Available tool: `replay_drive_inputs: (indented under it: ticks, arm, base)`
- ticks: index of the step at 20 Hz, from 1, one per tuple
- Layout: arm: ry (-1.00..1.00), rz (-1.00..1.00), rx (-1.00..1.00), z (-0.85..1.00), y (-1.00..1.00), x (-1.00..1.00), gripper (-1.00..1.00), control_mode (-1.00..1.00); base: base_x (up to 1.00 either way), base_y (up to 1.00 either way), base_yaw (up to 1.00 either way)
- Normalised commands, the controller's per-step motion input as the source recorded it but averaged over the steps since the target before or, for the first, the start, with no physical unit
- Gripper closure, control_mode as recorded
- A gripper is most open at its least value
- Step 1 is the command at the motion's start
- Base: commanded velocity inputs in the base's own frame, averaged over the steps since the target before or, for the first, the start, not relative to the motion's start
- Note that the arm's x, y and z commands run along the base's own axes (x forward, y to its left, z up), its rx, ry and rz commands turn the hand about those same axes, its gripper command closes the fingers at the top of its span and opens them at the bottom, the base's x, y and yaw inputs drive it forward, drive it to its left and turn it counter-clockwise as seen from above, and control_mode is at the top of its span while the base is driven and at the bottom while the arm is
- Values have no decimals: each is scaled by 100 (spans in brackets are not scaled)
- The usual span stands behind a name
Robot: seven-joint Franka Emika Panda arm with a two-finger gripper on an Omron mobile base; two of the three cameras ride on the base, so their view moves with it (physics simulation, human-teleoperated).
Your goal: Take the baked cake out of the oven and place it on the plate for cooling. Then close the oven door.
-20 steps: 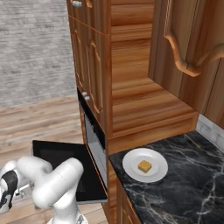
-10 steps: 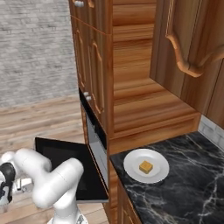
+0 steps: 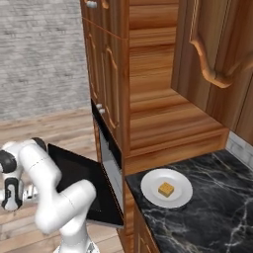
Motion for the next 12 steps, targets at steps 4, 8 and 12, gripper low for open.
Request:
replay_drive_inputs:
  ticks: [4, 8, 12]
  arm:
    - [-29, -22, -51, 81, -39, 66, -100, -100]
    - [-36, -22, -55, 61, -31, 62, -100, -100]
    - [-42, -24, -60, 43, -18, 64, -100, -100]
  base:
    - [0, 0, 0]
    - [0, 0, 0]
    - [0, 0, 0]
